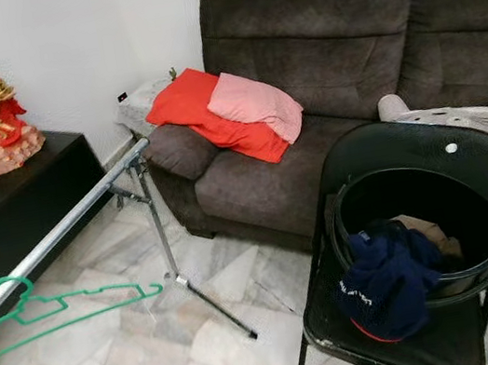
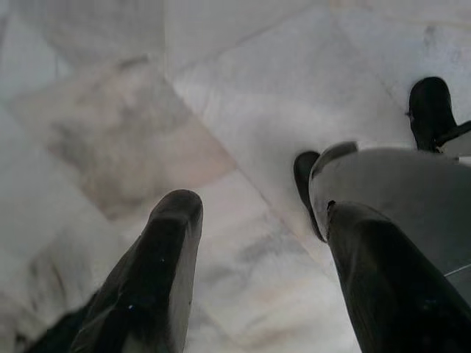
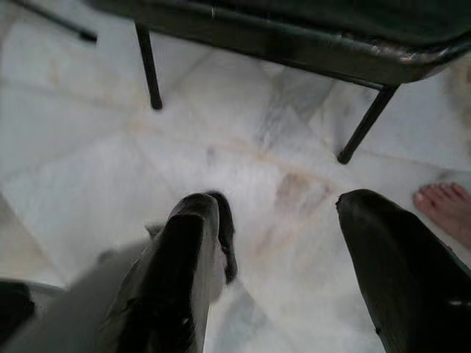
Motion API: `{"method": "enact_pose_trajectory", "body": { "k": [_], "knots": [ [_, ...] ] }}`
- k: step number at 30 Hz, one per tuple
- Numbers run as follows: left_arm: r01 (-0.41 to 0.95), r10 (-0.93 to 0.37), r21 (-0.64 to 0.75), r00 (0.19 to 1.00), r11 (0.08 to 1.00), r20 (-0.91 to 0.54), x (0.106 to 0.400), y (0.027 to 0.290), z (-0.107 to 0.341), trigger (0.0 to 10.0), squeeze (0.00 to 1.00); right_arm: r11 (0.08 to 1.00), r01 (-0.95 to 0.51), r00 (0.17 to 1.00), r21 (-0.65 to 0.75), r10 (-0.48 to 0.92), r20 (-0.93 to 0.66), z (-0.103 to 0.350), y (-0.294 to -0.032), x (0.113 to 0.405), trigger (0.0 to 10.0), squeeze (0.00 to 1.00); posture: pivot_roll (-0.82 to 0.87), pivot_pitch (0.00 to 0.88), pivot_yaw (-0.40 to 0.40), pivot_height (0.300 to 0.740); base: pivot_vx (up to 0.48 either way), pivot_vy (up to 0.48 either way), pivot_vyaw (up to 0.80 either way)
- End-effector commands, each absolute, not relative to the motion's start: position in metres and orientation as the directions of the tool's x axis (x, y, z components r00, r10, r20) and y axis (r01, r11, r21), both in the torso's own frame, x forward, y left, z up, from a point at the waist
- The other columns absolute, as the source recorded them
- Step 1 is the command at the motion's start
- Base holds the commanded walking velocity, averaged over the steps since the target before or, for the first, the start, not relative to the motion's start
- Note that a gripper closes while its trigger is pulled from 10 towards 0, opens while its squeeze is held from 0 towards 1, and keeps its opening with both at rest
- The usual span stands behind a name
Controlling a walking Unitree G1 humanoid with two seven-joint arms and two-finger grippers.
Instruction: Hang hanger
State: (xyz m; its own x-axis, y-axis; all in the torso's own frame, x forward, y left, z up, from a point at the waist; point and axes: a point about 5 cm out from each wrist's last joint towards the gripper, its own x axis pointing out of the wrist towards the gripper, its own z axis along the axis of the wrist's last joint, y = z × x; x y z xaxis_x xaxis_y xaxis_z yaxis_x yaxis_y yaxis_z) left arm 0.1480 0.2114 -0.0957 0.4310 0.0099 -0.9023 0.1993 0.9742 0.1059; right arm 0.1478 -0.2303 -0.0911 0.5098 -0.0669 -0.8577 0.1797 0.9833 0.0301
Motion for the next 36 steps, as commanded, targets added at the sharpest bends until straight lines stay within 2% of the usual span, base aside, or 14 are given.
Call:
{"method": "enact_pose_trajectory", "body": {
  "k": [1, 5, 8, 13, 14, 15, 16, 18, 26, 36],
  "knots": [
    [0.204, 0.010, 0.106, 0.420, 0.973, -0.907, 0.145, 0.212, -0.097, 10.0, 0.00, 0.980, 0.196, 0.525, 0.030, -0.079, -0.847, -0.091, -0.232, 0.146, 10.0, 0.00, 0.04, 0.000, 0.030, 0.740, 0.000, 0.000, -0.76],
    [0.212, 0.011, 0.109, 0.420, 0.971, -0.907, 0.145, 0.212, -0.097, 10.0, 0.00, 0.973, 0.226, 0.577, 0.036, -0.104, -0.810, -0.088, -0.233, 0.150, 10.0, 0.00, 0.03, 0.000, 0.031, 0.740, 0.000, 0.000, -0.68],
    [0.218, 0.011, 0.112, 0.419, 0.970, -0.908, 0.146, 0.212, -0.096, 10.0, 0.00, 0.961, 0.270, 0.655, 0.066, -0.133, -0.744, -0.082, -0.234, 0.157, 10.0, 0.00, 0.02, 0.000, 0.035, 0.740, 0.000, 0.000, 0.00],
    [0.233, 0.008, 0.115, 0.416, 0.966, -0.910, 0.146, 0.212, -0.096, 10.0, 0.00, 0.953, 0.288, 0.710, 0.097, -0.144, -0.689, -0.078, -0.234, 0.161, 10.0, 0.00, -0.01, 0.000, 0.041, 0.740, 0.000, 0.000, 0.00],
    [0.238, 0.008, 0.116, 0.414, 0.964, -0.910, 0.145, 0.213, -0.096, 10.0, 0.00, 0.960, 0.260, 0.793, 0.101, -0.153, -0.590, -0.065, -0.233, 0.180, 10.0, 0.00, -0.01, 0.000, 0.043, 0.740, 0.000, 0.000, 0.00],
    [0.247, 0.006, 0.118, 0.411, 0.962, -0.911, 0.145, 0.213, -0.097, 10.0, 0.00, 0.972, 0.209, 0.899, 0.104, -0.149, -0.411, -0.040, -0.230, 0.207, 10.0, 0.00, -0.02, 0.000, 0.044, 0.740, 0.000, 0.000, 0.00],
    [0.247, 0.006, 0.118, 0.411, 0.962, -0.911, 0.145, 0.213, -0.097, 10.0, 0.00, 0.972, 0.209, 0.899, 0.104, -0.149, -0.411, -0.040, -0.230, 0.207, 10.0, 0.00, -0.02, 0.000, 0.044, 0.740, 0.000, 0.000, 0.00],
    [0.254, 0.005, 0.119, 0.409, 0.960, -0.913, 0.144, 0.213, -0.097, 10.0, 0.00, 0.981, 0.167, 0.952, 0.103, -0.133, -0.276, -0.021, -0.227, 0.216, 10.0, 0.00, -0.02, 0.000, 0.039, 0.740, 0.000, 0.000, 0.00],
    [0.261, 0.009, 0.124, 0.402, 0.957, -0.915, 0.142, 0.214, -0.097, 10.0, 0.00, 0.995, 0.079, 0.991, 0.064, -0.072, -0.113, 0.004, -0.219, 0.200, 10.0, 0.00, -0.03, 0.000, 0.043, 0.740, 0.000, 0.000, 0.00],
    [0.270, 0.006, 0.125, 0.402, 0.955, -0.916, 0.142, 0.214, -0.097, 10.0, 0.00, 0.998, 0.000, 0.991, 0.065, 0.009, -0.135, 0.008, -0.218, 0.214, 10.0, 0.00, -0.02, 0.000, 0.037, 0.740, 0.000, 0.000, 0.00]
  ]
}}
